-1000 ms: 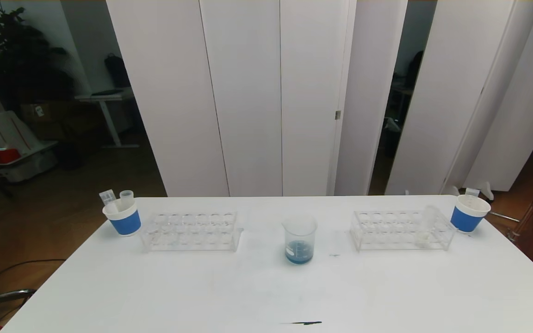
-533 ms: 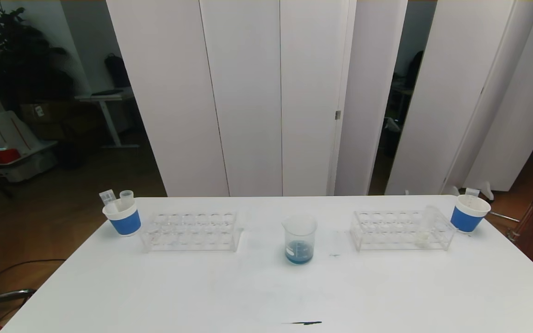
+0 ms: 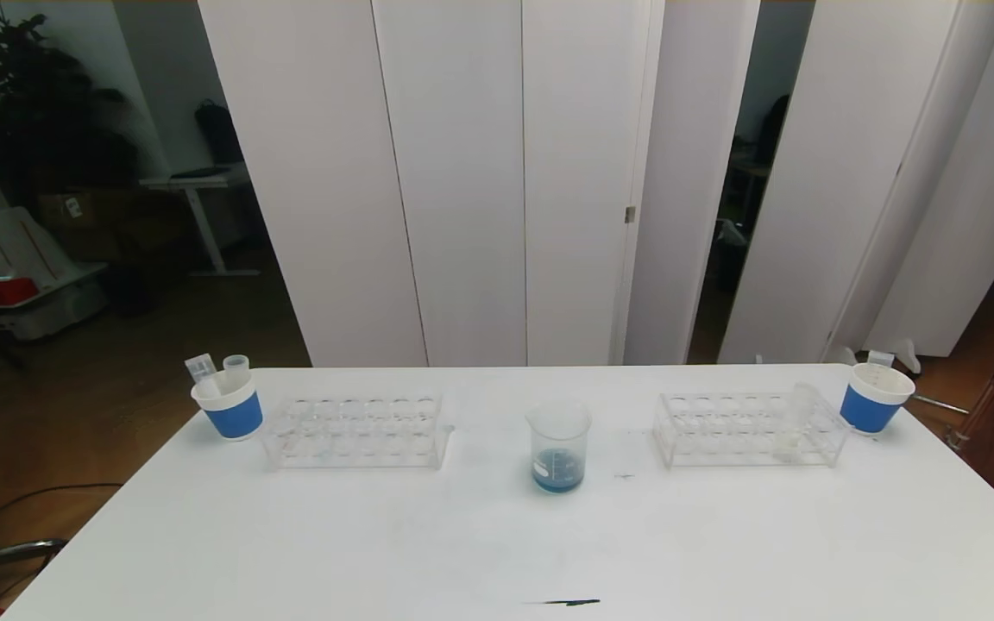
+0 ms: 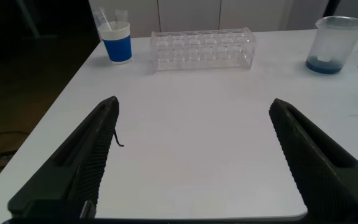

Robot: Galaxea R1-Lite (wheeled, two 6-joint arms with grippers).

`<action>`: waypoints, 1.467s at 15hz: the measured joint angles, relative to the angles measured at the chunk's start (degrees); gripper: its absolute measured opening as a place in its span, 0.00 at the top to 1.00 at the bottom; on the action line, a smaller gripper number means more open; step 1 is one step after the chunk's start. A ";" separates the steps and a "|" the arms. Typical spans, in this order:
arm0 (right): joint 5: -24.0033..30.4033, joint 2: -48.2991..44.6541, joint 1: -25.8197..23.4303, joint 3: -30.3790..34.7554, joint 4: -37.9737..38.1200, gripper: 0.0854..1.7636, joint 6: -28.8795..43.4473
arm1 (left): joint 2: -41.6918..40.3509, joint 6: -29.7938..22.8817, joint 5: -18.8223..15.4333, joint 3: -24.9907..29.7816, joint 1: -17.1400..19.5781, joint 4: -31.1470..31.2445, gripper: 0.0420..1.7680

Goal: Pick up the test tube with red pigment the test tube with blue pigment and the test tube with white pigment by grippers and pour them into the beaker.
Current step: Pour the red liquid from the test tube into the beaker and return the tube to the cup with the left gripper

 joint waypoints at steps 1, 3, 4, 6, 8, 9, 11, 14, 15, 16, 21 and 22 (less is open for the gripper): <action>-0.20 1.44 0.00 -3.18 0.79 0.01 0.01 | 0.00 0.00 0.00 0.00 0.00 0.00 0.02; -0.41 5.64 0.05 -8.78 1.21 0.01 0.09 | 0.00 0.00 0.00 0.00 0.00 -0.02 0.02; -0.48 8.59 0.05 -11.89 1.23 0.01 0.12 | 0.00 0.00 0.00 0.00 0.00 0.00 0.02; -0.57 15.10 0.05 -17.85 1.01 0.01 0.34 | 0.00 -0.01 0.00 0.00 0.00 0.00 0.02; -0.69 22.97 -0.05 -23.84 -0.99 0.01 1.05 | 0.00 0.00 -0.04 0.00 0.00 -0.02 0.02; -0.80 27.01 -0.17 -26.22 -2.78 0.01 1.44 | 0.00 -0.01 -0.01 0.00 0.00 0.00 0.02; -0.94 35.76 -0.72 -30.16 -7.70 0.01 2.05 | 0.00 -0.01 -0.01 0.00 0.00 0.00 0.02; -1.16 48.43 -2.18 -33.66 -16.23 0.01 2.96 | 0.00 0.00 -0.01 0.00 0.00 0.00 0.02; -1.60 52.24 -2.65 -34.29 -18.76 0.01 3.43 | 0.00 -0.01 0.00 0.00 0.00 0.00 0.02; -2.23 56.10 -3.04 -34.68 -21.32 0.01 3.89 | 0.00 0.00 -0.04 0.00 0.00 -0.02 0.02; -3.08 68.06 -3.04 -31.10 -29.95 0.01 5.46 | 0.00 0.00 -0.01 0.00 0.00 0.00 0.02; -3.08 69.19 -2.90 -29.26 -31.85 0.01 5.41 | 0.00 0.00 0.00 0.00 0.00 -0.02 0.02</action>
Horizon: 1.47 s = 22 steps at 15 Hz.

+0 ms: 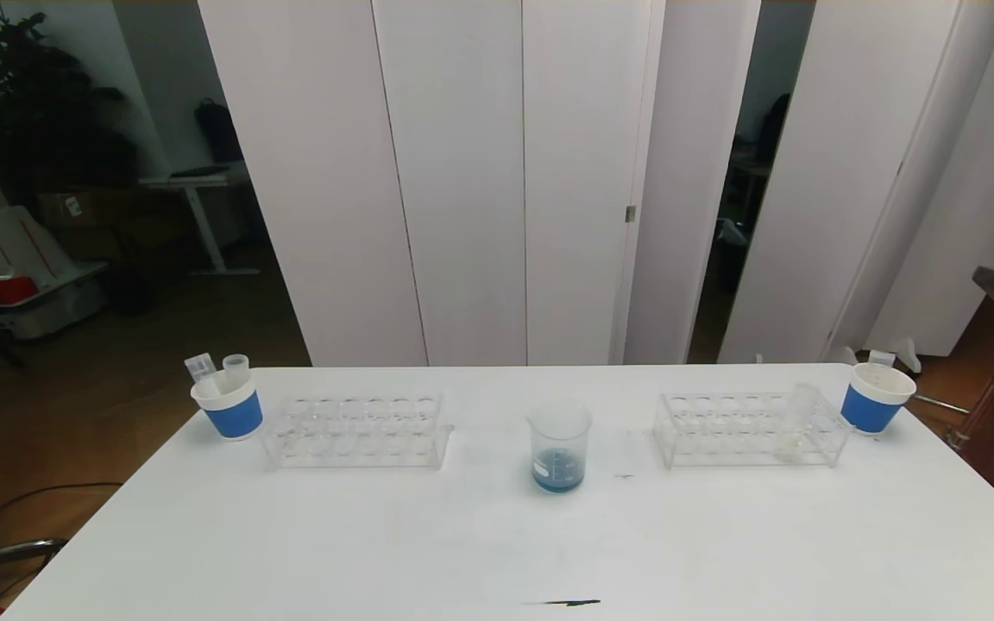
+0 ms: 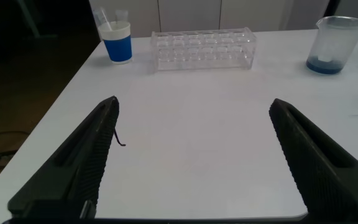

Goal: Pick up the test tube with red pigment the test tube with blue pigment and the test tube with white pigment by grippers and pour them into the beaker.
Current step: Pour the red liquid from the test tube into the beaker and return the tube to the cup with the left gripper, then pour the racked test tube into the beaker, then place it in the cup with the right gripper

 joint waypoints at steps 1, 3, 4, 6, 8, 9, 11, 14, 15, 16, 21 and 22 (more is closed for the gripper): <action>-0.04 0.85 0.11 1.90 -2.45 0.01 -0.04 | 0.00 0.00 -0.01 0.00 0.00 0.02 0.02; 0.00 2.45 0.30 6.49 -8.08 0.01 -0.15 | 0.00 0.00 0.00 0.00 0.00 0.02 0.02; 0.05 3.17 0.43 8.91 -10.86 0.01 -0.23 | 0.00 0.00 0.00 0.00 0.00 0.02 0.02; 0.05 5.14 0.89 13.76 -16.73 0.01 -0.34 | 0.00 0.00 -0.01 0.00 0.00 0.02 0.02; 0.02 7.98 1.48 17.48 -21.11 0.01 -0.48 | 0.00 0.00 0.00 0.00 0.00 0.02 0.02; -0.04 9.92 1.66 18.97 -23.19 0.01 -0.55 | 0.00 0.00 0.00 0.00 0.00 0.02 0.02; -0.09 14.17 1.83 20.76 -27.56 0.01 -0.56 | 0.00 0.00 -0.01 0.00 0.00 0.02 0.02; -0.02 21.30 2.33 21.64 -33.63 0.01 -0.67 | 0.00 -0.01 -0.01 0.00 0.00 0.02 0.02; -0.02 23.64 2.57 21.65 -35.08 0.01 -0.67 | 0.00 0.00 -0.01 0.00 0.00 0.02 0.02; 0.02 25.91 2.74 21.65 -36.24 0.01 -0.69 | 0.00 -0.01 -0.01 0.00 0.00 0.02 0.02; -0.09 35.96 3.06 19.03 -43.23 0.01 -4.46 | 0.00 -0.01 -0.01 0.00 0.00 0.02 0.02; -0.15 37.75 3.17 18.12 -44.19 0.01 -4.83 | 0.00 0.00 -0.01 0.00 0.00 0.02 0.02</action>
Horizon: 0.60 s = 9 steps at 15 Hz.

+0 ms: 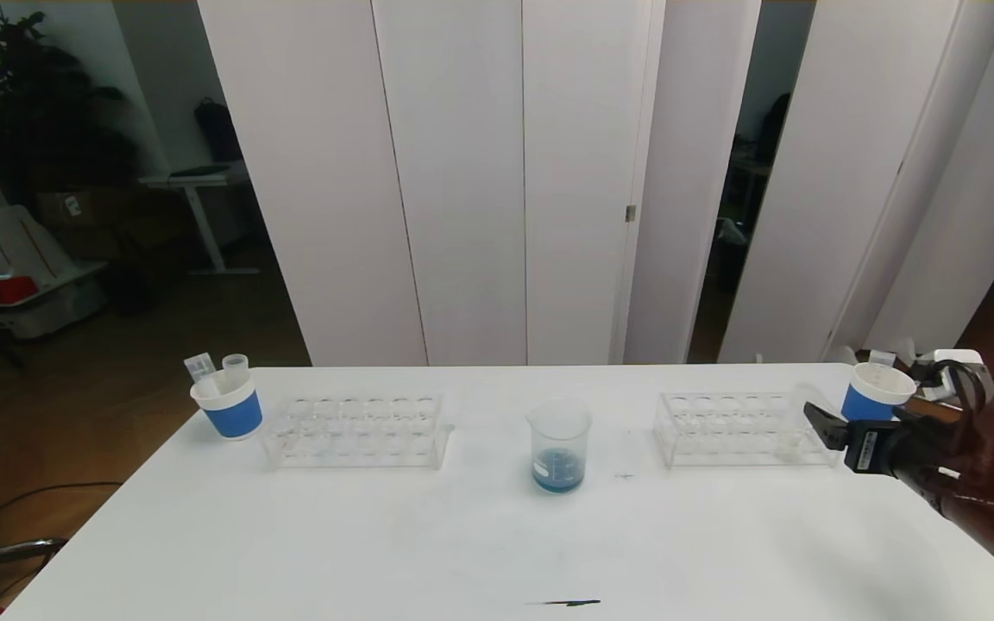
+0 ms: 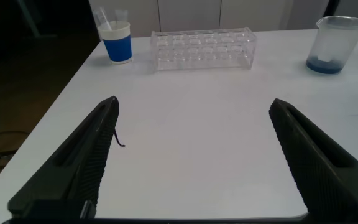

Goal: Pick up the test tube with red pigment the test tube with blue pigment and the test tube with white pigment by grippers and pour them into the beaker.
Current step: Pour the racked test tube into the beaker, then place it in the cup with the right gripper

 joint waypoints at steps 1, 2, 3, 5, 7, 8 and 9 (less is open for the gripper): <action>-0.79 1.60 0.09 -1.07 -0.49 0.01 -0.13 | 0.00 0.00 0.00 0.00 0.00 0.00 0.02; -2.39 3.19 0.18 -2.34 -0.57 0.01 -0.17 | 0.00 0.00 0.00 0.00 0.00 0.00 0.02; -3.63 4.63 0.30 -3.78 -0.63 0.01 -0.17 | 0.00 -0.01 0.01 0.00 0.00 0.00 0.02; -4.68 7.28 0.63 -6.80 -0.60 0.01 -0.13 | 0.00 0.00 0.01 0.00 0.00 0.00 0.02; -4.74 9.74 1.05 -9.24 -0.35 0.01 -0.06 | 0.00 0.00 0.00 0.00 0.00 0.00 0.02; -4.74 10.89 1.23 -10.34 -0.33 0.01 -0.05 | 0.00 -0.01 0.01 0.00 0.00 -0.02 0.02; -4.66 11.96 1.35 -11.41 -0.27 0.01 -0.05 | 0.00 0.00 0.01 0.00 0.00 0.00 0.02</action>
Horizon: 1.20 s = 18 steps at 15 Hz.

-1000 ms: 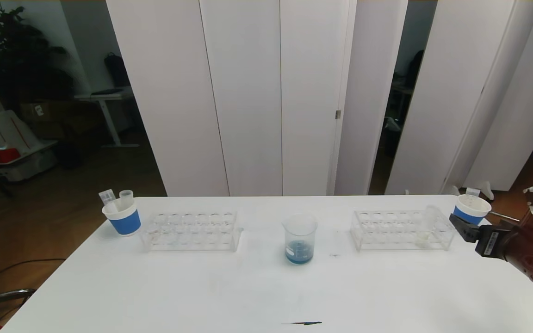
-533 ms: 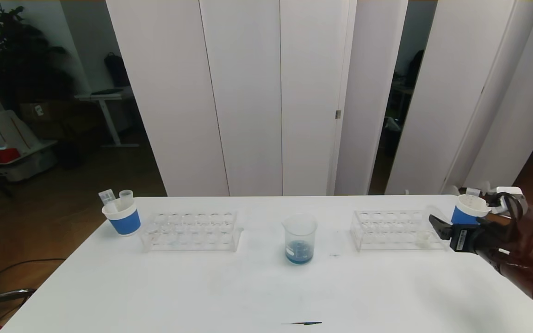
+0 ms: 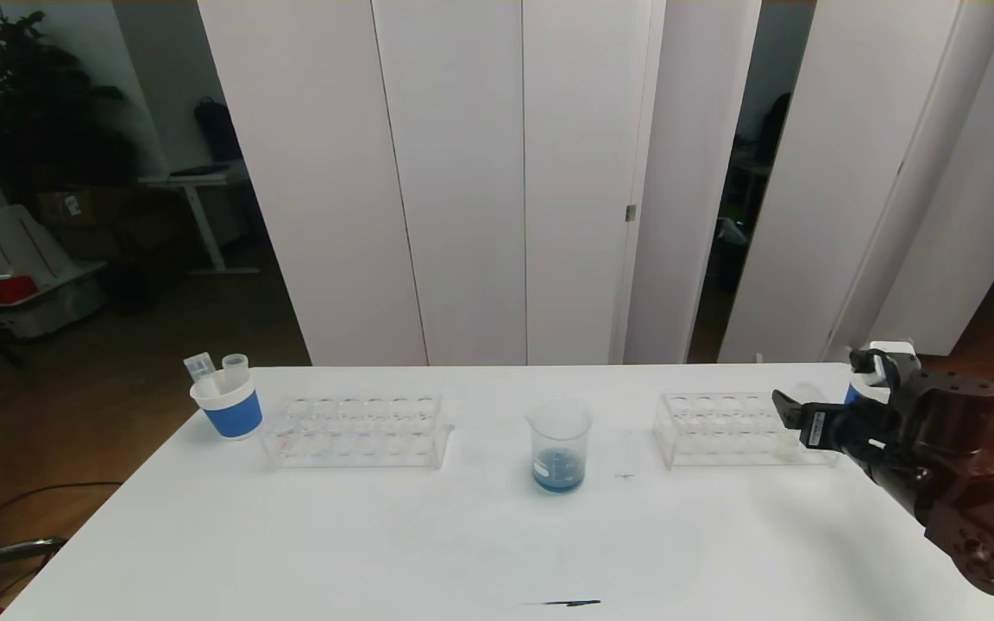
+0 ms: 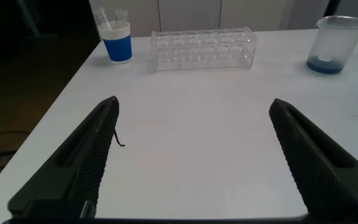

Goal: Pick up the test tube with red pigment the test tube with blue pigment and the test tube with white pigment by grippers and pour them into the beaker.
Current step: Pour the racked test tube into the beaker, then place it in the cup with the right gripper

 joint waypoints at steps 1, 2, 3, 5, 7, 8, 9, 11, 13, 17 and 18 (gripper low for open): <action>0.06 1.00 0.10 -0.96 0.00 0.01 0.00 | 0.00 0.00 0.00 0.00 0.00 0.00 0.02; 0.11 1.96 0.18 -1.88 0.02 0.01 0.00 | 0.00 0.00 0.00 0.00 0.00 0.00 0.02; 0.12 2.79 0.29 -2.56 -0.02 0.01 0.02 | 0.00 0.00 0.00 0.00 0.00 0.00 0.02; 0.02 4.34 0.44 -3.52 0.00 0.01 0.02 | 0.00 0.00 0.00 0.00 0.00 0.00 0.02; 0.00 5.88 0.51 -4.66 0.00 0.01 0.00 | 0.00 0.00 0.00 0.00 0.00 0.00 0.02; -0.02 6.46 0.55 -5.18 0.02 0.01 0.00 | 0.00 -0.01 0.00 0.00 0.00 0.00 0.02; 0.02 6.88 0.55 -5.85 0.02 0.01 0.00 | 0.00 -0.01 0.00 0.00 0.00 0.00 0.02; 0.17 7.42 0.24 -7.11 0.11 0.01 0.00 | 0.00 0.00 0.00 0.00 0.00 -0.02 0.02; 0.26 7.97 0.11 -7.97 0.09 0.01 -0.06 | 0.00 0.00 -0.01 0.00 0.00 0.00 0.02; -1.32 8.94 0.32 -9.70 0.16 0.02 -0.20 | 0.00 -0.01 -0.01 0.00 0.00 -0.02 0.02; -1.77 9.16 0.40 -9.90 0.13 0.11 -0.23 | 0.00 0.00 -0.01 0.00 0.00 -0.02 0.02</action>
